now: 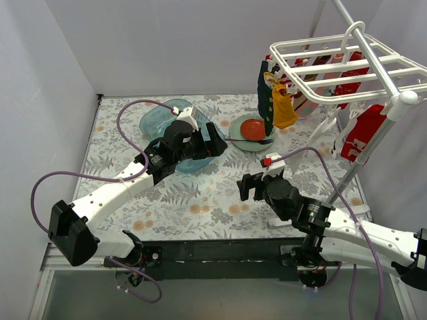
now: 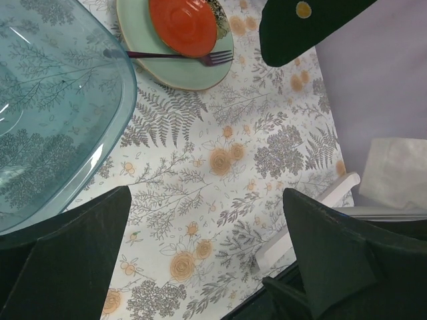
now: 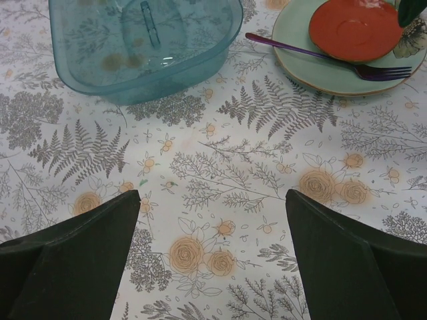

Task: Remove the socks clipped to the hanger
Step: Remove the sock from the hanger.

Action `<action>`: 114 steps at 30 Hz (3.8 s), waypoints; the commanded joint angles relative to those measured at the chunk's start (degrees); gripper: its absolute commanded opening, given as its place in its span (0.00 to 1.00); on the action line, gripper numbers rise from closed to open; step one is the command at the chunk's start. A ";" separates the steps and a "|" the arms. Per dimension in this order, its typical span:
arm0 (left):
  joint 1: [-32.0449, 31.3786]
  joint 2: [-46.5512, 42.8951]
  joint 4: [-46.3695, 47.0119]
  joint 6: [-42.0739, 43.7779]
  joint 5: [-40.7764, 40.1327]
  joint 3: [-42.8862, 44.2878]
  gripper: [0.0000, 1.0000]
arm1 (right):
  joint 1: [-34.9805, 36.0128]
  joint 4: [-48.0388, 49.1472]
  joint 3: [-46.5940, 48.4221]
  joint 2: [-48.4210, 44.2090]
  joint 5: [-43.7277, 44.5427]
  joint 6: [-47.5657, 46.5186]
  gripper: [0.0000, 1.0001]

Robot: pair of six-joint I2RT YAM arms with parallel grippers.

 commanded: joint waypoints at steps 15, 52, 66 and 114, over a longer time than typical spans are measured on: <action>0.10 -1.38 5.59 1.84 4.90 0.85 0.98 | -0.09 -1.92 1.99 -2.32 2.26 0.54 0.99; -16.15 22.43 24.83 12.04 18.45 22.56 0.83 | -0.09 -11.85 -7.51 -10.76 1.29 13.11 0.95; -20.03 29.99 29.58 13.10 13.62 26.87 0.67 | -0.09 -13.62 -9.01 -13.31 1.29 15.40 0.93; -8.25 18.05 7.09 6.16 26.44 32.05 0.00 | -0.09 22.85 1.72 -12.00 11.21 -21.33 0.99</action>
